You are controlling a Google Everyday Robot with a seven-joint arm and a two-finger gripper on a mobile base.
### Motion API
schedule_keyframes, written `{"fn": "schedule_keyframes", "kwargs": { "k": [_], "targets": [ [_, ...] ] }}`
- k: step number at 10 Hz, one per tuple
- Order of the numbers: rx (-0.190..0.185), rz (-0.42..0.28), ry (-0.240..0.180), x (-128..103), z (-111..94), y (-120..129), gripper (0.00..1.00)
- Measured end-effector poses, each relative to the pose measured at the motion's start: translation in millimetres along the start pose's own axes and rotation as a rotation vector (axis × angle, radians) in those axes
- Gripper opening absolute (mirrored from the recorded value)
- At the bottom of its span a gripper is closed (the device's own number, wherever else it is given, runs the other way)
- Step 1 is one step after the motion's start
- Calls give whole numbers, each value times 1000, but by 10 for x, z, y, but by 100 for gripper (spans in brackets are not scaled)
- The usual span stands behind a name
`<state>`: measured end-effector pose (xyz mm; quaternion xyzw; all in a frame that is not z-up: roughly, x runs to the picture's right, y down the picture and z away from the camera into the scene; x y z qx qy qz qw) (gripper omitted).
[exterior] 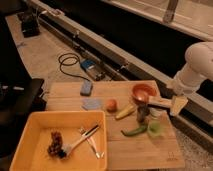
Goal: Wipe table surface with sponge
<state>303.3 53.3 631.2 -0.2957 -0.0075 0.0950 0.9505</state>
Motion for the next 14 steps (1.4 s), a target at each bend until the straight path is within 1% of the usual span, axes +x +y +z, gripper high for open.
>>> {"fn": "schedule_keyframes", "kwargs": {
  "k": [2, 3, 4, 6, 8, 9, 10, 11, 12, 13, 14],
  "targets": [
    [2, -4, 7, 1, -8, 4, 80],
    [15, -26, 34, -33, -49, -39, 80],
    [25, -53, 48, -147, -85, -135, 80],
    [26, -122, 58, -469, -94, -327, 80],
    [12, -229, 64, -955, -34, -410, 80],
    [4, -277, 60, -1160, -4, -412, 80],
    [-5, -361, 48, -1484, 35, -397, 80],
    [-9, -414, 38, -1681, 54, -368, 80],
    [-10, -465, 14, -1915, 57, -309, 80],
    [-8, -471, 13, -1934, 58, -305, 80],
    [-4, -466, 18, -1902, 51, -316, 80]
  ]
}}
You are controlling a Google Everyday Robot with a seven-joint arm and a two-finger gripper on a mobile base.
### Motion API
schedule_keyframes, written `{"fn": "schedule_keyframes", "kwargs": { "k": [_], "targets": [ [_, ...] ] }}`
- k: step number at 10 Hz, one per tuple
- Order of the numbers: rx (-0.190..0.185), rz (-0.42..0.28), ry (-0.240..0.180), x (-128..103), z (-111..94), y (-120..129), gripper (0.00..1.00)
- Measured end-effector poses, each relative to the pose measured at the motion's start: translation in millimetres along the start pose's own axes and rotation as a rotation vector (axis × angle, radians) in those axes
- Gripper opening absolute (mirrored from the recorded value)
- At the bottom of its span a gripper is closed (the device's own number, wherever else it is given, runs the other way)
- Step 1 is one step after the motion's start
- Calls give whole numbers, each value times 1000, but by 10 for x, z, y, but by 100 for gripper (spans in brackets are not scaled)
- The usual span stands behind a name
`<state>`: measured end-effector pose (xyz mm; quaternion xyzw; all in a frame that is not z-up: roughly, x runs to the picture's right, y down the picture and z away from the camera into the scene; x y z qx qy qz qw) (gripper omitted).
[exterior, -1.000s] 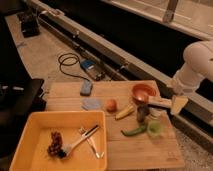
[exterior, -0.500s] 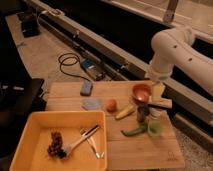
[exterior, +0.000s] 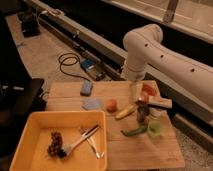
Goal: Wipe table surface with sponge
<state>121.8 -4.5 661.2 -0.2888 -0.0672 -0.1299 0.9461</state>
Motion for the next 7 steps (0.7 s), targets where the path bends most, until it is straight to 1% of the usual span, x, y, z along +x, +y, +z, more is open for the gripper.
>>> {"fn": "schedule_keyframes", "kwargs": {
  "k": [5, 6, 7],
  "targets": [
    [2, -2, -1, -10, 2, -16, 80],
    [-3, -22, 12, -24, 13, -69, 80],
    [0, -53, 21, -91, 31, -179, 80]
  ]
}}
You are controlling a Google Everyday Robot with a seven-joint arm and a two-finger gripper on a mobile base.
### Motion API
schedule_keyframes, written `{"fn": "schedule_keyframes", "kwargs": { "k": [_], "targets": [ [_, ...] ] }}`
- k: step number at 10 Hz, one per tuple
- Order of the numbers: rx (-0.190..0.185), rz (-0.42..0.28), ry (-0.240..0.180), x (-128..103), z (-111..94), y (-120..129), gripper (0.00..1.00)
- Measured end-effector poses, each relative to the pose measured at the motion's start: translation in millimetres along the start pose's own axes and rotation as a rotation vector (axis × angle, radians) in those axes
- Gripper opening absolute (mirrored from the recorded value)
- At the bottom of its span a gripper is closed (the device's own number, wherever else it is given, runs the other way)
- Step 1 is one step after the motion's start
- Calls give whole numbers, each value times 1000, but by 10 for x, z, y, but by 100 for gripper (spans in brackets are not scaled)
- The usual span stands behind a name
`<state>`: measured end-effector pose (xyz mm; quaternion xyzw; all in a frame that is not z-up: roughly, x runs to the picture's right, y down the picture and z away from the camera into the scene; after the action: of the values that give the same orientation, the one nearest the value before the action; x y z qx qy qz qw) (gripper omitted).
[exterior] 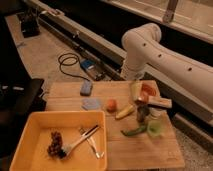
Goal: Wipe table surface with sponge
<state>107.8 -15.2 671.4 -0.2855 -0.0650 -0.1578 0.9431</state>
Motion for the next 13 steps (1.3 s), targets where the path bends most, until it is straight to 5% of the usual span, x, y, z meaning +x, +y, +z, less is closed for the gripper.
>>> {"fn": "schedule_keyframes", "kwargs": {
  "k": [2, 5, 10, 13],
  "targets": [
    [-1, -58, 20, -171, 32, -162, 80],
    [-1, -194, 42, -736, 246, -536, 80],
    [30, -349, -48, -1511, 784, -988, 80],
    [80, -395, -63, -1662, 996, -1125, 80]
  ]
}}
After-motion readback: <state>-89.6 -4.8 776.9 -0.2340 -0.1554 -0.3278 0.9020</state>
